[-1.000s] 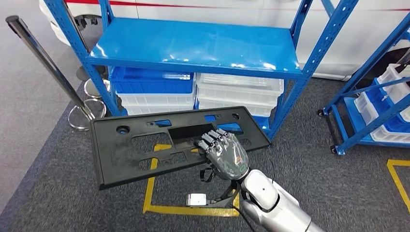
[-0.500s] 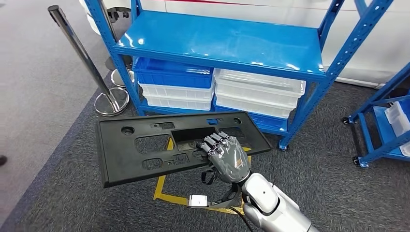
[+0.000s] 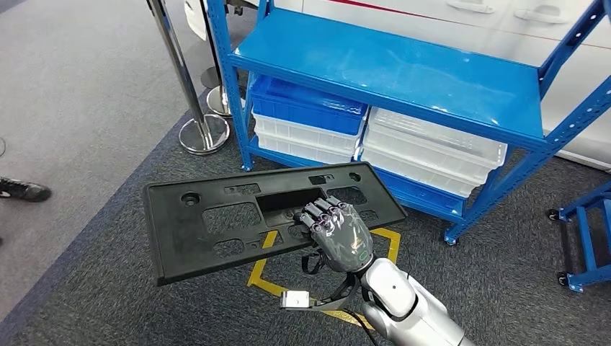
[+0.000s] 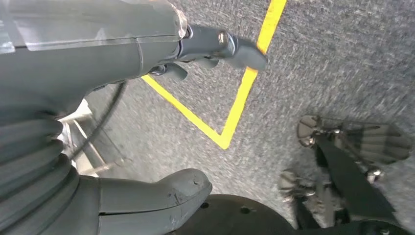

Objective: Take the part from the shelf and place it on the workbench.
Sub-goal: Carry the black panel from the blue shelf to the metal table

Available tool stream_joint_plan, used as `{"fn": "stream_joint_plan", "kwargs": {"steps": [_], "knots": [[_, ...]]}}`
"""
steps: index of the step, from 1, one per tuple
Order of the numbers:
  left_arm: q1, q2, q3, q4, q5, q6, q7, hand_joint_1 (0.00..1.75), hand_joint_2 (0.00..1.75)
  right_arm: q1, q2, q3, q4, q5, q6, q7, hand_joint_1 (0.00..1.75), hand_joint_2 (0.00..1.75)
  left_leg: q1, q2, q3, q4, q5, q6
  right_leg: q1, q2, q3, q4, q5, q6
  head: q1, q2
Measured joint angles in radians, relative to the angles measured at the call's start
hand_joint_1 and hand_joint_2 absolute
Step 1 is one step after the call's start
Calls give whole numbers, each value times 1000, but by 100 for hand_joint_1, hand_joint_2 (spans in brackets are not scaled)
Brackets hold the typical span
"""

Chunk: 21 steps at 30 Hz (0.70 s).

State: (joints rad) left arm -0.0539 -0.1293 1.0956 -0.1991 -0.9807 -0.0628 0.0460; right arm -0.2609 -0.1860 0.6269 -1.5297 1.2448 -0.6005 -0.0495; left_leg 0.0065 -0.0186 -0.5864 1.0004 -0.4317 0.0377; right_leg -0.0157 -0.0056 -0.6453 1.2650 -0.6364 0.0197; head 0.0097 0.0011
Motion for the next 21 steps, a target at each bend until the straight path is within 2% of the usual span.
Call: {"fn": "stream_joint_plan", "kwargs": {"steps": [1, 2, 3, 4, 5, 6, 7, 8, 9, 10, 11, 12, 13, 14, 15, 16, 17, 18, 19, 21], "knots": [[0, -3, 0, 0, 2, 1, -1, 0, 175, 7, -5, -3, 0, 2, 0, 1, 175, 175, -2, -14, -1, 1, 1, 1, 1, 2, -20, 36, -2, -1, 0, 0], [0, -6, 0, 0, 4, 2, -2, 0, 175, 13, -9, -5, 0, 4, 0, 1, 175, 175, -4, -29, -2, 3, 1, 2, 2, 3, -23, 36, 15, -4, 0, 0], [0, -11, 0, 0, 4, 5, -2, 0, 175, 19, -14, -7, 0, 6, 0, 2, 175, 175, -6, -44, -2, 6, 2, 2, 3, 8, -6, -6, 51, -9, 0, 0], [1, -16, 0, 0, 4, 8, -1, 0, 175, 22, -18, -10, 0, 7, 0, 3, 175, 175, -8, -57, -2, 8, 2, 2, 4, 24, 22, -74, 93, -17, 0, 0], [1, -23, 0, 1, 2, 11, 1, 0, 175, 24, -23, -13, -1, 9, 0, 3, 175, 175, -10, -69, -5, 13, 1, 1, 4, 50, 50, -141, 126, -24, 0, 0], [-1, -28, 0, 1, 0, 15, 4, 0, 175, 27, -27, -17, -2, 10, 0, 4, 175, 175, -10, -81, -9, 16, 2, -2, 4, 72, 70, -194, 146, -28, 0, 0], [-1, -34, 0, 2, -3, 18, 7, 0, 175, 31, -29, -20, -3, 11, 0, 5, 175, 175, -9, -92, -15, 19, 3, -6, 5, 87, 81, -223, 153, -30, 0, 0], [-2, -40, 0, 2, -6, 23, 12, 0, 175, 36, -31, -22, -4, 11, 0, 6, 175, 175, -7, -104, -21, 19, 6, -12, 6, 89, 82, -231, 151, -30, 0, 0], [-2, -43, 0, 2, -10, 29, 17, 0, 175, 39, -32, -24, -6, 12, 0, 7, 175, 175, -6, -116, -25, 18, 9, -18, 5, 78, 83, -236, 152, -29, 0, 0], [-1, -48, 0, 3, -14, 35, 22, 0, 175, 42, -33, -26, -8, 13, -1, 7, 175, 175, -6, -111, -29, 20, 8, -24, 3, 65, 86, -241, 155, -32, 0, 0], [0, -52, -1, 3, -18, 44, 27, 0, 175, 43, -33, -27, -9, 14, -2, 8, 175, 175, -8, -91, -36, 33, -2, -29, -1, 52, 88, -246, 158, -36, -1, 0], [-1, -56, -1, 3, -22, 52, 32, 0, 175, 45, -34, -29, -10, 14, -2, 9, 175, 175, -11, -62, -50, 65, -23, -34, -4, 37, 90, -252, 161, -39, -1, 0], [-3, -59, -2, 3, -25, 59, 35, 0, 175, 46, -34, -30, -10, 15, -3, 11, 175, 175, -9, -28, -73, 116, -54, -38, -3, 22, 91, -254, 163, -42, -1, 0], [-5, -61, -3, 3, -26, 63, 37, 0, 175, 50, -35, -31, -11, 15, -3, 12, 175, 175, -7, -6, -103, 183, -89, -43, -3, 7, 90, -253, 162, -43, -1, 0], [-7, -63, -3, 3, -27, 67, 38, 0, 175, 52, -35, -31, -12, 15, -4, 14, 175, 175, -3, 5, -132, 247, -116, -48, -2, -9, 89, -252, 162, -43, -1, 0], [-8, -64, -3, 3, -27, 72, 38, 0, 175, 55, -35, -31, -12, 17, -4, 15, 175, 175, 0, 10, -149, 288, -128, -52, -1, -24, 88, -250, 161, -43, -1, 0], [-8, -64, -3, 3, -26, 77, 37, 0, 175, 57, -36, -31, -12, 18, -5, 17, 175, 175, 3, 13, -147, 293, -121, -55, -1, -39, 87, -249, 160, -41, -1, 0], [-7, -65, -3, 3, -26, 84, 36, 0, 175, 58, -36, -32, -12, 19, -6, 17, 175, 175, 5, 18, -123, 255, -97, -56, -1, -52, 86, -246, 158, -39, -1, 0], [-7, -66, -3, 3, -26, 90, 35, 0, 175, 61, -36, -33, -14, 21, -8, 18, 175, 175, 6, 31, -82, 185, -65, -55, -1, -64, 87, -244, 155, -36, -1, 0], [-8, -68, -3, 3, -26, 101, 32, 0, 175, 70, -39, -39, -24, 22, -14, 20, 175, 175, -1, 65, -10, 59, -26, -44, 3, -87, 90, -242, 151, -28, -1, 0]]}}
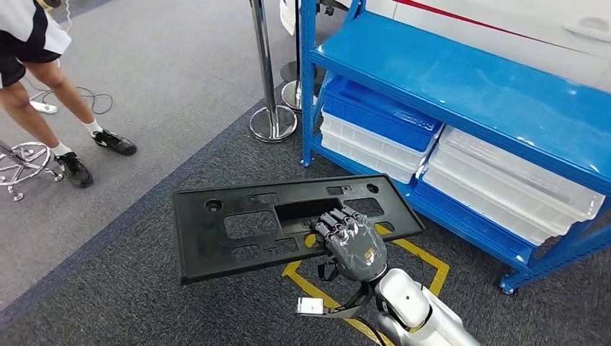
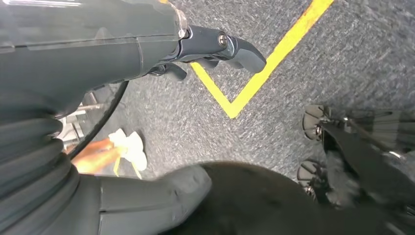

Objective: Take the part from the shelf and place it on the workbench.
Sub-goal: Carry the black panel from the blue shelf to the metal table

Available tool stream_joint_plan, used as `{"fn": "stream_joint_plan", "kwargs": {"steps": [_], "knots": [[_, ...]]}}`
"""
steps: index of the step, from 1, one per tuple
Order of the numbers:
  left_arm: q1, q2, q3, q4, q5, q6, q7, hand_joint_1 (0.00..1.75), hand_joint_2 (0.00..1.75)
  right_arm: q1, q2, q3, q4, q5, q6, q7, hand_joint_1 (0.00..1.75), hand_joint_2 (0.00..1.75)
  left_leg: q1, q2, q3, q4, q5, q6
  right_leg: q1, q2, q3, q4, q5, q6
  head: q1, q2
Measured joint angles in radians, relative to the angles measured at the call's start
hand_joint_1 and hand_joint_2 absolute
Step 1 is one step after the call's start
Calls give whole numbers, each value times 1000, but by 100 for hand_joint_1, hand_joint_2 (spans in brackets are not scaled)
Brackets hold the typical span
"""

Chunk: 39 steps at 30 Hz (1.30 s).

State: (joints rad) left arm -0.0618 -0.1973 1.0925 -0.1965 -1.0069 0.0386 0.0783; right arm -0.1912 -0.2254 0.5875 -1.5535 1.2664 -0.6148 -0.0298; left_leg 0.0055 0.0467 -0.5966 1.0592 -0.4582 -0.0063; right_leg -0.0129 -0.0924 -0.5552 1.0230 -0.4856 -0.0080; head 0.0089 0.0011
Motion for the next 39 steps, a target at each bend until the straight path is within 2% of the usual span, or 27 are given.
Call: {"fn": "stream_joint_plan", "kwargs": {"steps": [2, 4, 6, 8, 9, 10, 11, 12, 13, 15, 17, 19, 20, 21, 23, 24, 25, 26, 27, 28, 29, 31, 32, 34, 35, 37, 39], "knots": [[0, -2, 0, 0, 1, 8, -3, 0, 175, 9, -5, -10, -15, 0, -9, 1, 175, 175, -7, 9, 16, -38, 4, 13, 4, -19, 3, -1, -1, 10, 0, 0], [2, -3, 0, 0, 2, 11, -4, 0, 175, 14, -9, -18, -27, 0, -14, 2, 175, 175, -6, -11, 14, -45, 11, 25, 3, -31, 7, -1, -3, 21, 0, 0], [2, -7, 0, 0, 2, 12, -4, 0, 175, 18, -14, -25, -35, 0, -16, 2, 175, 175, -1, -30, 17, -56, 20, 38, -2, 6, -2, 30, -31, 30, 0, 0], [0, -10, 0, 0, 2, 13, -6, 0, 175, 24, -19, -31, -40, 0, -18, 2, 175, 175, -1, -49, 16, -60, 27, 48, -6, 66, -49, 137, -97, 33, 0, 0], [-2, -11, 0, 0, 2, 13, -6, 0, 175, 28, -22, -33, -41, 0, -19, 2, 175, 175, -2, -60, 13, -59, 28, 51, -6, 82, -82, 206, -127, 33, 0, 0], [-2, -12, 0, 0, 2, 13, -6, 0, 175, 33, -24, -34, -42, 0, -19, 2, 175, 175, -3, -74, 10, -58, 29, 53, -6, 88, -107, 258, -143, 34, 0, 0], [-2, -13, 0, 0, 2, 13, -6, 0, 175, 38, -26, -35, -42, 0, -19, 1, 175, 175, -3, -89, 8, -55, 30, 53, -6, 91, -117, 277, -137, 34, 0, 0], [-1, -13, 0, 0, 2, 13, -5, 0, 175, 41, -28, -36, -42, 0, -19, 1, 175, 175, -3, -104, 7, -51, 30, 53, -7, 93, -107, 254, -112, 33, 0, 0], [-1, -13, 0, 0, 2, 13, -3, 0, 175, 43, -29, -37, -43, -1, -19, 1, 175, 175, -3, -119, 6, -46, 29, 51, -9, 101, -78, 195, -73, 32, 1, 0], [-1, -14, 1, 0, 5, 12, 4, 0, 175, 44, -32, -42, -47, -7, -19, 0, 175, 175, -4, -146, 0, -33, 26, 44, -15, 147, -20, 70, -23, 30, 0, 0], [-2, -14, 1, 0, 4, 7, 10, 0, 175, 49, -33, -45, -53, -16, -19, -6, 175, 175, -3, -169, -12, -27, 28, 31, -15, 176, -1, 23, -17, 28, 0, 0], [0, -12, 1, 0, 2, 3, 14, 0, 175, 51, -33, -47, -58, -20, -19, -12, 175, 175, 0, -190, -22, -28, 34, 16, -13, 155, -2, 18, -12, 19, 0, 0], [1, -11, 1, 0, 2, 1, 15, 0, 175, 51, -33, -47, -59, -21, -19, -15, 175, 175, -1, -180, -27, -23, 31, 11, -14, 142, 0, 14, -9, 12, 0, 0], [2, -9, 2, 0, 2, -1, 16, 0, 175, 52, -33, -47, -60, -21, -21, -17, 175, 175, -1, -157, -37, -3, 18, 6, -16, 128, 1, 9, -6, 5, 0, 0], [-1, -4, 2, 0, 2, -8, 13, 0, 175, 55, -33, -48, -60, -22, -25, -20, 175, 175, -2, -91, -82, 95, -37, -2, -13, 98, 3, 5, -4, -5, 0, 0], [-2, 0, 2, 0, 3, -11, 12, 0, 175, 59, -33, -49, -60, -23, -28, -22, 175, 175, 1, -72, -113, 160, -68, -6, -10, 82, 2, 5, -5, -7, 0, 0], [-2, 3, 2, 0, 4, -15, 10, 0, 175, 63, -33, -50, -60, -24, -31, -23, 175, 175, 3, -62, -137, 214, -88, -10, -7, 66, 2, 6, -6, -8, 0, 0], [-2, 8, 3, 0, 5, -18, 8, 0, 175, 67, -33, -50, -60, -25, -33, -25, 175, 175, 5, -57, -148, 240, -92, -12, -6, 50, 2, 6, -7, -9, 0, 0], [-1, 13, 3, 0, 6, -23, 6, 0, 175, 72, -33, -52, -60, -27, -37, -27, 175, 175, 6, -53, -137, 226, -77, -14, -5, 36, 2, 7, -8, -8, 0, 0], [1, 19, 3, 0, 6, -28, 4, 0, 175, 78, -33, -55, -61, -29, -40, -30, 175, 175, 7, -45, -108, 176, -48, -13, -5, 23, 4, 7, -10, -6, 0, 0], [2, 26, 3, 0, 7, -33, 0, 0, 175, 86, -33, -59, -64, -32, -44, -32, 175, 175, 6, -27, -68, 102, -21, -11, -5, 10, 7, 8, -13, -3, 0, 0], [2, 38, 4, 0, 8, -44, -8, 0, 175, 104, -35, -70, -72, -45, -53, -40, 175, 175, -1, 9, -9, -7, 10, 4, -1, -12, 12, 7, -17, 5, 0, 0], [2, 45, 4, 0, 6, -50, -12, 0, 175, 112, -37, -76, -76, -54, -57, -47, 175, 175, -6, 19, 1, -29, 11, 13, 1, -22, 14, 6, -18, 10, 0, 0], [5, 61, 4, -1, -3, -62, -15, 0, 175, 127, -39, -85, -82, -71, -62, -64, 175, 175, -10, 1, -1, -34, 13, 27, 2, -40, 21, 0, -19, 21, 0, 0], [8, 69, 3, -1, -12, -69, -15, 0, 175, 136, -40, -88, -84, -77, -63, -73, 175, 175, -8, -11, 3, -42, 17, 33, 1, -37, 26, 0, -23, 26, 0, 0], [12, 86, -1, -1, -36, -82, -17, 0, 175, 157, -40, -91, -86, -81, -67, -88, 175, 175, -2, -32, 15, -59, 26, 46, -2, 11, 15, 43, -60, 32, 0, 0], [13, 104, -11, -1, -65, -94, -17, 0, 175, 186, -40, -94, -86, -78, -73, -102, 175, 175, 0, -55, 17, -64, 31, 54, -5, 70, -41, 163, -125, 32, 0, 0]]}}
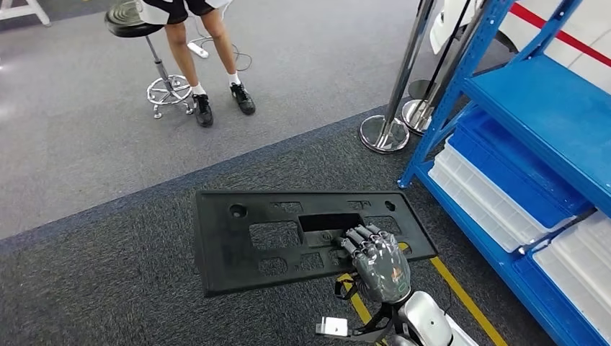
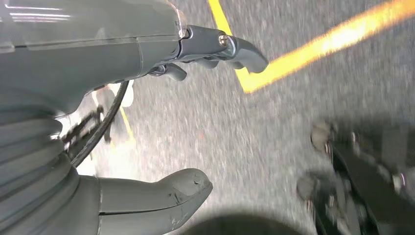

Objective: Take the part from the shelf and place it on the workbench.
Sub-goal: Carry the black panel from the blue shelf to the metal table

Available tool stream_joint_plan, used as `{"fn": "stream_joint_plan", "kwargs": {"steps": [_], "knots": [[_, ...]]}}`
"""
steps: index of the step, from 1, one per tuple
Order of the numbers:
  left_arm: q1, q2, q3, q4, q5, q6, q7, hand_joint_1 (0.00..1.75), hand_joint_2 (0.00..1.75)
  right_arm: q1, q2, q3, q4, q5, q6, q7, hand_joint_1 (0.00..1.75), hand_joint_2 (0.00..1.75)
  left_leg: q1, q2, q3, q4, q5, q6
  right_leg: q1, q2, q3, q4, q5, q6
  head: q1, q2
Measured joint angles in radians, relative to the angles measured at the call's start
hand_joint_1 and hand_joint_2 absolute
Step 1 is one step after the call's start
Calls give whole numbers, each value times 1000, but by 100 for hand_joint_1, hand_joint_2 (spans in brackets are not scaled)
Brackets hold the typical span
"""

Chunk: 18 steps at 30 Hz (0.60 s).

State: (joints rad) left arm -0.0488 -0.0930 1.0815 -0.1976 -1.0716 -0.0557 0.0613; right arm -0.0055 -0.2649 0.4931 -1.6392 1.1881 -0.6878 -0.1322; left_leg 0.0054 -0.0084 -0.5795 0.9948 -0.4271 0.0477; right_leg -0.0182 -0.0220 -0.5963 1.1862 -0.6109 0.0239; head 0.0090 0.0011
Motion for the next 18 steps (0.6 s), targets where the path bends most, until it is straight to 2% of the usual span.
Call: {"fn": "stream_joint_plan", "kwargs": {"steps": [1, 2, 3, 4, 5, 6, 7, 8, 9, 10, 11, 12, 13, 14, 15, 16, 17, 18], "knots": [[1, 8, -7, 0, -15, -3, 3, 0, 175, 15, 0, -1, 1, 3, -1, -6, 175, 175, -1, -14, -2, 1, 1, 2, -1, 12, -31, 61, -23, 0, 0, 0], [2, 15, -14, 0, -28, -5, 6, 0, 175, 28, 1, -2, 2, 5, -2, -10, 175, 175, -2, -29, -3, 2, 1, 2, -2, 16, -52, 97, -28, 1, 0, 0], [5, 21, -22, 0, -39, -5, 9, 0, 175, 37, 2, -3, 3, 7, -2, -12, 175, 175, -2, -44, -3, 5, 0, 1, -3, 18, -55, 95, -11, 2, 0, 0], [7, 26, -29, 0, -47, -5, 12, 0, 175, 44, 2, -4, 4, 7, -2, -12, 175, 175, -2, -59, -3, 10, -2, -1, -6, 22, -40, 56, 23, 2, 0, 0], [9, 29, -36, 0, -53, -3, 16, 0, 175, 47, 2, -6, 4, 7, -2, -12, 175, 175, -1, -73, -5, 16, -4, -5, -9, 35, -13, -9, 61, 2, 0, 0], [10, 32, -41, 0, -59, -1, 19, 0, 175, 49, 3, -9, 3, 7, -2, -11, 175, 175, -2, -85, -8, 23, -7, -10, -11, 58, 13, -70, 88, 3, 0, 0], [10, 34, -46, 0, -63, 2, 23, 0, 175, 53, 4, -12, 2, 8, -2, -10, 175, 175, -2, -98, -12, 30, -10, -15, -13, 76, 32, -114, 103, 2, 0, 0], [11, 36, -51, 0, -67, 7, 25, 0, 175, 57, 5, -15, 1, 11, -2, -8, 175, 175, -2, -108, -18, 35, -10, -21, -13, 90, 40, -137, 107, 0, 0, 0], [13, 37, -56, 0, -71, 11, 23, 0, 175, 61, 7, -18, -2, 17, -2, -6, 175, 175, -1, -119, -24, 37, -9, -28, -10, 91, 40, -139, 104, -3, 0, 0], [16, 38, -60, 0, -74, 14, 16, 0, 175, 65, 10, -20, -5, 25, -2, -4, 175, 175, 1, -130, -29, 36, -6, -34, -9, 79, 39, -141, 107, -10, 0, 0], [20, 38, -63, 0, -77, 17, 6, 0, 175, 67, 14, -23, -8, 35, -2, -1, 175, 175, 3, -126, -32, 38, -6, -40, -8, 67, 40, -144, 110, -17, 0, 0], [24, 38, -64, 0, -79, 19, -4, 0, 175, 69, 20, -25, -13, 44, -2, 2, 175, 175, 3, -105, -38, 49, -13, -44, -9, 56, 41, -148, 113, -25, 0, 0], [26, 38, -66, 0, -82, 20, -13, 0, 175, 71, 27, -28, -18, 52, -2, 5, 175, 175, 3, -75, -51, 76, -31, -48, -9, 44, 43, -151, 115, -33, 0, 0], [26, 38, -68, 0, -85, 20, -21, 0, 175, 74, 33, -30, -23, 57, -2, 8, 175, 175, 3, -39, -73, 124, -59, -51, -7, 31, 43, -153, 116, -38, -1, 0], [24, 37, -72, 0, -89, 21, -27, 0, 175, 80, 37, -32, -27, 62, -2, 10, 175, 175, 3, -14, -104, 188, -92, -55, -3, 16, 43, -153, 115, -42, -1, 0], [23, 37, -76, 0, -93, 22, -32, 0, 175, 85, 39, -35, -30, 66, -3, 13, 175, 175, 5, -4, -135, 254, -121, -58, 0, 0, 43, -153, 114, -44, -1, 0], [23, 36, -80, 0, -98, 22, -37, 0, 175, 89, 41, -37, -31, 72, -3, 15, 175, 175, 6, 0, -157, 303, -138, -60, 2, -17, 43, -153, 113, -45, -1, 0], [24, 36, -85, 0, -104, 22, -41, 0, 175, 92, 42, -40, -32, 81, -3, 17, 175, 175, 7, 2, -162, 319, -136, -60, 4, -31, 43, -153, 112, -46, -1, 0]]}}
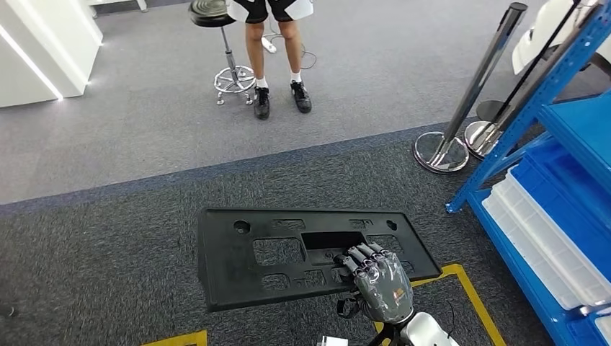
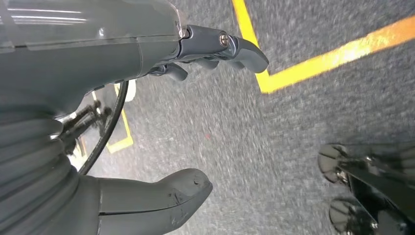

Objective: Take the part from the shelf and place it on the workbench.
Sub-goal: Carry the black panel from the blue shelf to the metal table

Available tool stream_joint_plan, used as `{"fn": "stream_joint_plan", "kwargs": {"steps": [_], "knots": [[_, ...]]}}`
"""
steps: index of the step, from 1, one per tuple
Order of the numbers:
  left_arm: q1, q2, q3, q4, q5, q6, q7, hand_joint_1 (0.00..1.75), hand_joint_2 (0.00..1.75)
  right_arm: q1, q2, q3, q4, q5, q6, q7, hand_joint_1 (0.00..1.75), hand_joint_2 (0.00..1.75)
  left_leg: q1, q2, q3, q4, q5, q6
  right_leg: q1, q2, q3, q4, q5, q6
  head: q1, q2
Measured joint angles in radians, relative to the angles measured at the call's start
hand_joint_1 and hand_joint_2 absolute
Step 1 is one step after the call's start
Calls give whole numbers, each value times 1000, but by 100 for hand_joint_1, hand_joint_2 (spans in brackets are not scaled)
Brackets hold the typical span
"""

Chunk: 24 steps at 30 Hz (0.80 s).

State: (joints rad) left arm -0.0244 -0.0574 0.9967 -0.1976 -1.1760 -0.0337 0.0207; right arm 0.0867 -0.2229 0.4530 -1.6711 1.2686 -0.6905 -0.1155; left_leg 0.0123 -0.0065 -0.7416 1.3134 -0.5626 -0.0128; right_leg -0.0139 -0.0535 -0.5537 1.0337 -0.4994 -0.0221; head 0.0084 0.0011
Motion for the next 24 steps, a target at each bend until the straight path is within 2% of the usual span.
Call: {"fn": "stream_joint_plan", "kwargs": {"steps": [1, 2, 4, 5, 6, 8, 9, 11, 12, 13, 14, 15, 16, 17, 19, 20, 21, 23, 24], "knots": [[2, -1, -4, 0, -6, 0, -2, 0, 175, 2, 1, -2, -1, 9, 0, 2, 175, 175, 0, 3, 16, -24, 20, 1, 1, -13, 1, 0, -1, 0, 0, 0], [4, -2, -9, 0, -13, 2, -4, 0, 175, 5, 3, -6, -6, 21, 0, 7, 175, 175, 0, 12, 52, -84, 52, 4, 2, -25, 3, 0, -3, 2, 0, 0], [5, -5, -19, 0, -24, 8, -5, 0, 175, 17, 6, -17, -24, 43, 0, 20, 175, 175, -9, 53, 126, -220, 95, 16, 5, -49, 9, 1, -8, 9, 0, 0], [4, -6, -24, 0, -28, 12, -6, 0, 175, 23, 6, -24, -35, 52, -1, 26, 175, 175, -15, 68, 148, -262, 102, 24, 7, -61, 11, 0, -10, 14, 0, 0], [4, -7, -27, 0, -30, 15, -7, 0, 175, 29, 7, -30, -45, 57, -1, 30, 175, 175, -20, 73, 154, -278, 99, 31, 8, -71, 13, 0, -12, 19, 0, 0], [8, -8, -30, 0, -39, 18, -11, 0, 175, 39, 6, -42, -62, 61, -1, 37, 175, 175, -21, 50, 154, -287, 103, 45, 7, -86, 18, -1, -15, 30, 0, 0], [11, -9, -32, 0, -45, 19, -15, 0, 175, 47, 6, -48, -71, 61, -1, 40, 175, 175, -19, 38, 158, -294, 107, 51, 5, -71, 19, 5, -22, 36, 0, 0], [15, -12, -42, 0, -57, 19, -27, 0, 175, 68, 2, -65, -91, 60, -2, 48, 175, 175, -12, 17, 167, -306, 114, 63, 2, -8, -4, 68, -66, 42, 0, 0], [15, -13, -48, 0, -62, 19, -35, 0, 175, 81, -1, -75, -99, 60, -2, 52, 175, 175, -13, 6, 167, -307, 114, 67, 1, 24, -32, 127, -99, 42, 0, 0], [13, -14, -53, 0, -66, 18, -43, 0, 175, 93, -5, -85, -105, 60, -3, 55, 175, 175, -13, -7, 166, -306, 115, 69, 1, 41, -66, 192, -129, 42, 1, 0], [12, -15, -56, 0, -68, 18, -50, 0, 175, 104, -9, -94, -109, 60, -3, 56, 175, 175, -14, -21, 165, -304, 114, 70, 1, 47, -94, 243, -146, 42, 1, 0], [12, -16, -58, 0, -70, 16, -57, 0, 175, 112, -14, -101, -113, 60, -3, 58, 175, 175, -14, -36, 164, -302, 114, 70, 0, 50, -108, 265, -143, 43, 1, 0], [13, -18, -60, 0, -71, 14, -64, 0, 175, 118, -17, -107, -116, 60, -3, 60, 175, 175, -13, -51, 164, -299, 113, 69, 0, 52, -104, 248, -119, 43, 1, 0], [13, -18, -62, 0, -72, 11, -71, 0, 175, 122, -20, -113, -121, 59, -3, 61, 175, 175, -12, -66, 165, -295, 111, 66, -2, 59, -81, 194, -80, 44, 1, 0], [13, -20, -68, 0, -75, 5, -81, 0, 175, 126, -26, -124, -130, 51, -4, 63, 175, 175, -12, -92, 162, -283, 106, 58, -8, 103, -25, 69, -21, 45, 0, 0], [12, -21, -71, 0, -77, 3, -83, 0, 175, 127, -31, -129, -133, 46, -4, 62, 175, 175, -12, -103, 157, -278, 105, 53, -10, 119, -9, 30, -8, 44, 0, 0], [12, -21, -74, 0, -79, -1, -84, 0, 175, 127, -36, -133, -135, 39, -4, 59, 175, 175, -12, -114, 152, -276, 105, 48, -9, 128, -5, 16, -9, 41, 0, 0], [14, -21, -77, 0, -79, -6, -84, 0, 175, 122, -46, -141, -136, 28, -4, 53, 175, 175, -10, -133, 143, -278, 109, 36, -6, 107, -5, 11, -6, 31, 0, 0], [16, -22, -77, 0, -77, -7, -84, 0, 175, 118, -50, -144, -136, 24, -4, 50, 175, 175, -10, -125, 140, -273, 106, 31, -6, 96, -3, 7, -4, 24, 0, 0]]}}
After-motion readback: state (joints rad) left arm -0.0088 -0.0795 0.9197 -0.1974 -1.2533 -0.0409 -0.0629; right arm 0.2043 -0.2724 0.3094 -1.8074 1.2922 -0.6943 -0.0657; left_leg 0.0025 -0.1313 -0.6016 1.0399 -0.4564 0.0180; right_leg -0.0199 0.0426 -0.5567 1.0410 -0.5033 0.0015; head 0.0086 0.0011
